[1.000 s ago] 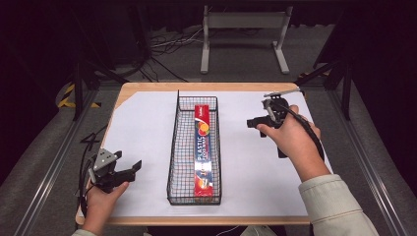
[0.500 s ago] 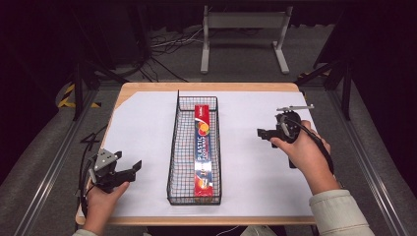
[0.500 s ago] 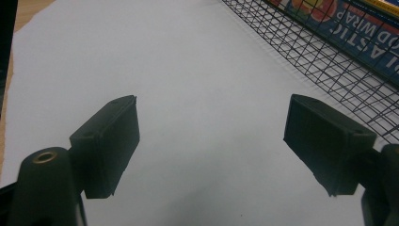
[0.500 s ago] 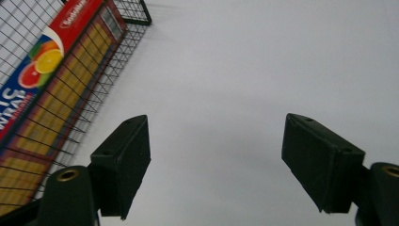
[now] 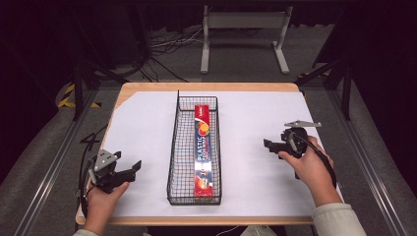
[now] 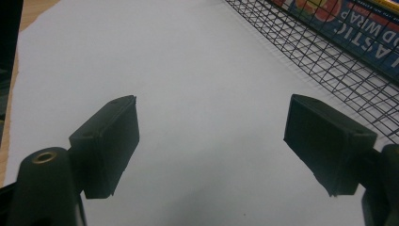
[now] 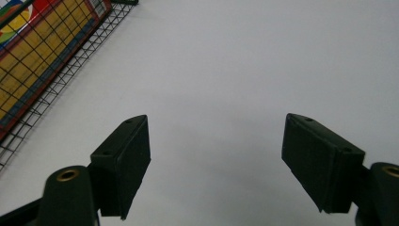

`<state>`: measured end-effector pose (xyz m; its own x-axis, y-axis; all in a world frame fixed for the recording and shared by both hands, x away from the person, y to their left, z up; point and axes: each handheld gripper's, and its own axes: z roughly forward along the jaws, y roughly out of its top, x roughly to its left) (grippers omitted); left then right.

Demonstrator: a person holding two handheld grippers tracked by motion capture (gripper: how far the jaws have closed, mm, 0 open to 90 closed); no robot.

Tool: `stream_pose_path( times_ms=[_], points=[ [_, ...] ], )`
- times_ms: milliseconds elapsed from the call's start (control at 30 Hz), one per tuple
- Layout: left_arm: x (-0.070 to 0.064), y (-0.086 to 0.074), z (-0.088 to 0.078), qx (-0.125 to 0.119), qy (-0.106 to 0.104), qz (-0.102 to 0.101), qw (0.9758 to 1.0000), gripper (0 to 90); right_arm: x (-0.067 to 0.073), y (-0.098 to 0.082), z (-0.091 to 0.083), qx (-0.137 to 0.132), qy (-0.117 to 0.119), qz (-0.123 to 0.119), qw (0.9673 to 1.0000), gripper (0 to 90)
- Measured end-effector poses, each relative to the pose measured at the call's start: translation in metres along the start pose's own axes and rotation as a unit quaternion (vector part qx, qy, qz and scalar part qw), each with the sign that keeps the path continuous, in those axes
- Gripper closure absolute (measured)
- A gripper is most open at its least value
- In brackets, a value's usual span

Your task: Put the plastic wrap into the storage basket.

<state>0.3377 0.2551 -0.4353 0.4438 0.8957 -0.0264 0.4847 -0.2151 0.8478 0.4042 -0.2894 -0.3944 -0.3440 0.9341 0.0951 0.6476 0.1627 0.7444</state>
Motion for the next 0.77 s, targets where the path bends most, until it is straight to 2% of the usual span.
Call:
stream_pose_path(
  times_ms=[167,267,300,367,400,433,500,567,600,667,767],
  points=[
    [0.001,-0.001,0.0,-0.001,-0.001,-0.006,1.0,18.8,-0.003,-0.016,0.002,-0.014,0.006,0.001,0.9999,24.4],
    [0.001,-0.001,-0.001,-0.002,-0.002,-0.007,1.0,18.8,-0.004,-0.029,0.005,-0.02,0.023,-0.02,0.9993,22.7],
    [0.001,-0.001,0.0,-0.002,-0.002,-0.007,1.0,18.8,-0.004,-0.033,0.005,-0.019,0.023,-0.019,0.9994,22.7],
    [0.001,-0.001,0.0,-0.002,0.002,-0.006,1.0,18.9,-0.006,-0.039,0.006,-0.024,0.02,-0.013,0.9994,22.5],
    [0.001,-0.001,-0.001,-0.001,0.002,-0.006,1.0,18.9,-0.008,-0.042,0.006,-0.03,0.013,-0.002,0.9994,22.5],
    [0.002,-0.001,-0.001,-0.002,0.002,-0.006,1.0,18.9,-0.012,-0.048,0.003,-0.049,0.005,0.017,0.9986,22.6],
    [0.002,-0.001,-0.001,-0.001,0.004,-0.009,1.0,18.9,-0.015,-0.051,0.003,-0.058,0.009,0.025,0.998,22.6],
    [0.002,-0.002,-0.001,-0.002,0.003,-0.008,1.0,18.9,-0.017,-0.054,0.003,-0.044,-0.01,0.005,0.999,22.6],
    [0.002,-0.002,-0.001,-0.003,0.003,-0.008,1.0,18.9,-0.018,-0.054,0.003,-0.046,-0.014,-0.001,0.9988,22.4],
    [0.002,-0.002,-0.001,-0.003,0.003,-0.009,0.9999,18.8,-0.019,-0.056,0.001,-0.046,-0.005,0.003,0.9989,21.4],
    [0.003,-0.002,-0.002,-0.004,0.003,-0.006,1.0,18.9,-0.019,-0.057,0.001,-0.039,-0.009,-0.017,0.999,20.0]
  ],
)
